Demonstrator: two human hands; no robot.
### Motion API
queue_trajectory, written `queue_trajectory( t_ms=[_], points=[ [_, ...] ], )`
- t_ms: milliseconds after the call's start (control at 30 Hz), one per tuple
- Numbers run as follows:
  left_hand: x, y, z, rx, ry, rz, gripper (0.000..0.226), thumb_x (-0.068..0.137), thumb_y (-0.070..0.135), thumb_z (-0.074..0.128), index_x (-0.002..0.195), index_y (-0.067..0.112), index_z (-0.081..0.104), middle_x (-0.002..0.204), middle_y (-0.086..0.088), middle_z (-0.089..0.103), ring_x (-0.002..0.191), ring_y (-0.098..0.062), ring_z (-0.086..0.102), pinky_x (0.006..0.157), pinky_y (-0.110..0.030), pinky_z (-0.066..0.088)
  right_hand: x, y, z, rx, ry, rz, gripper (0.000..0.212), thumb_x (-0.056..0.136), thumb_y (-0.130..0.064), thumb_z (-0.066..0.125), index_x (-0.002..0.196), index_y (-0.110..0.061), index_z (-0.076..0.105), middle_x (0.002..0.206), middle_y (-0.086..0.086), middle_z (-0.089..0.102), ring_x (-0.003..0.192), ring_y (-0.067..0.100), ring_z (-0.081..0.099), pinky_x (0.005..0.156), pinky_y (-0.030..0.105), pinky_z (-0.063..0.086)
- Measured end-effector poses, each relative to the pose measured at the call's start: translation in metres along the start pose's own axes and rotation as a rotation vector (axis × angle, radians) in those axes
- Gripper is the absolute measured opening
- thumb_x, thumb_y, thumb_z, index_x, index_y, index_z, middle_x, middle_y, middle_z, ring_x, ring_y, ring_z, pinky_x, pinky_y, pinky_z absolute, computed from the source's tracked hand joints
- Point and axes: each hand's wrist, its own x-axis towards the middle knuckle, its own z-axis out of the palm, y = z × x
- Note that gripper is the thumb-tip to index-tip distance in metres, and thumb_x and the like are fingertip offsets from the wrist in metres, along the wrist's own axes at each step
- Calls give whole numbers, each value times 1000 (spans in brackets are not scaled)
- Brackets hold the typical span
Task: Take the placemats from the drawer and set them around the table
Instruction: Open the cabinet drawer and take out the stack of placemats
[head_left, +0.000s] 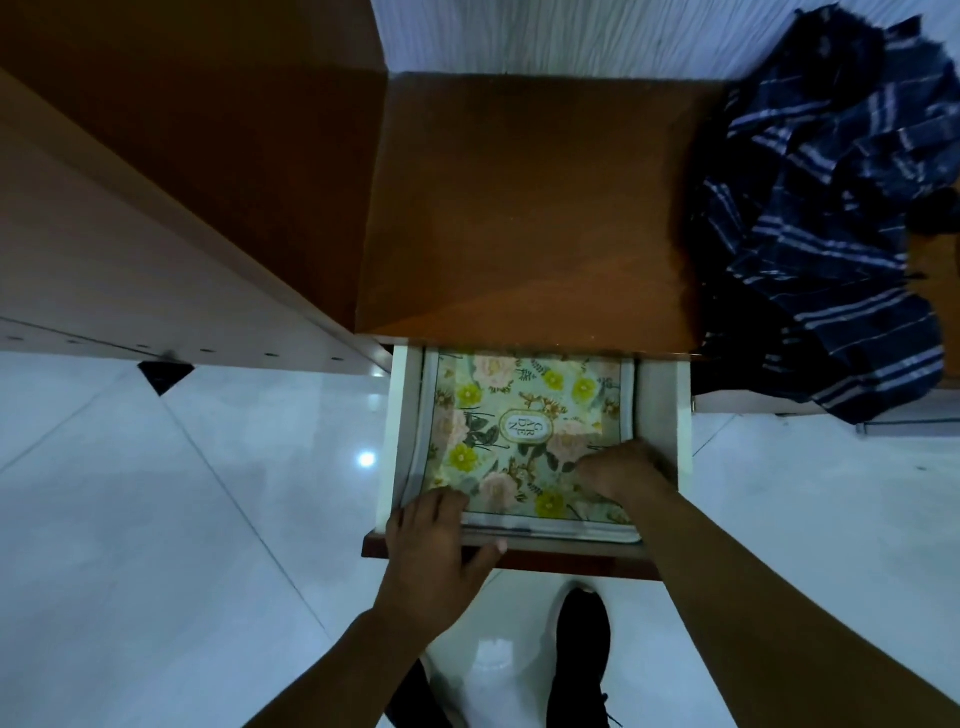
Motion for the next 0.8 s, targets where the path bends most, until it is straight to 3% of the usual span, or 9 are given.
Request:
queue_trajectory(
  t_ms=[133, 233, 300, 367, 567, 633, 700, 800],
  points=[
    [-2, -8, 0, -41, -62, 15, 67, 74, 78, 49, 118, 28, 53, 122, 7, 55, 114, -17, 48, 98, -38, 35, 2, -7, -4, 66, -71, -4, 56, 86, -22, 66, 134, -1, 50, 136, 18, 55, 120, 33, 56, 82, 30, 45],
    [-1, -7, -2, -62, -64, 17, 67, 72, 78, 50, 117, 28, 53, 122, 7, 54, 115, -17, 47, 98, -37, 34, -1, -12, -6, 48, -89, 37, 64, 91, -37, 61, 142, -3, 43, 144, 14, 49, 127, 29, 50, 91, 27, 42],
    [-1, -7, -3, -73, -67, 15, 68, 72, 78, 50, 118, 28, 52, 123, 8, 53, 115, -16, 45, 99, -35, 32, 2, -11, -6, 71, -120, 24, 71, 89, -39, 65, 143, 0, 41, 146, 16, 47, 129, 31, 48, 103, 32, 43],
    [-2, -8, -3, -85, -63, 14, 69, 71, 77, 51, 118, 27, 52, 123, 8, 53, 116, -15, 45, 99, -33, 31, 1, -9, -7, 96, -104, 29, 76, 82, -41, 74, 140, 0, 45, 143, 17, 51, 125, 33, 52, 105, 38, 44],
    [-3, -8, -3, -133, -7, 14, 69, 67, 76, 57, 118, 29, 49, 121, 8, 54, 114, -15, 47, 97, -32, 33, -10, 0, -14, 275, 11, -20, 75, 78, -16, 80, 139, 3, 40, 135, 20, 55, 119, 36, 55, 103, 44, 45],
    [-4, -8, -3, -167, 0, 14, 70, 68, 76, 59, 121, 32, 44, 126, 8, 51, 117, -15, 45, 98, -32, 32, -18, 3, -21, 343, 15, -17, 64, 73, -17, 84, 127, 1, 53, 119, 12, 63, 105, 30, 59, 92, 39, 47],
    [-5, -7, -6, -223, 21, 6, 70, 73, 73, 59, 126, 30, 43, 131, 5, 49, 121, -16, 44, 102, -36, 37, -33, 1, -30, 432, -83, 21, 40, 72, -22, 85, 104, -8, 67, 101, 2, 63, 88, 21, 57, 80, 35, 44],
    [-5, -1, -14, -440, 103, -29, 60, 85, 60, 58, 130, 21, 46, 131, 3, 48, 120, -14, 47, 97, -32, 48, -53, -3, -41, 497, -168, 11, 33, 73, -24, 83, 100, -12, 70, 99, 1, 61, 90, 21, 56, 82, 36, 41]
  ],
)
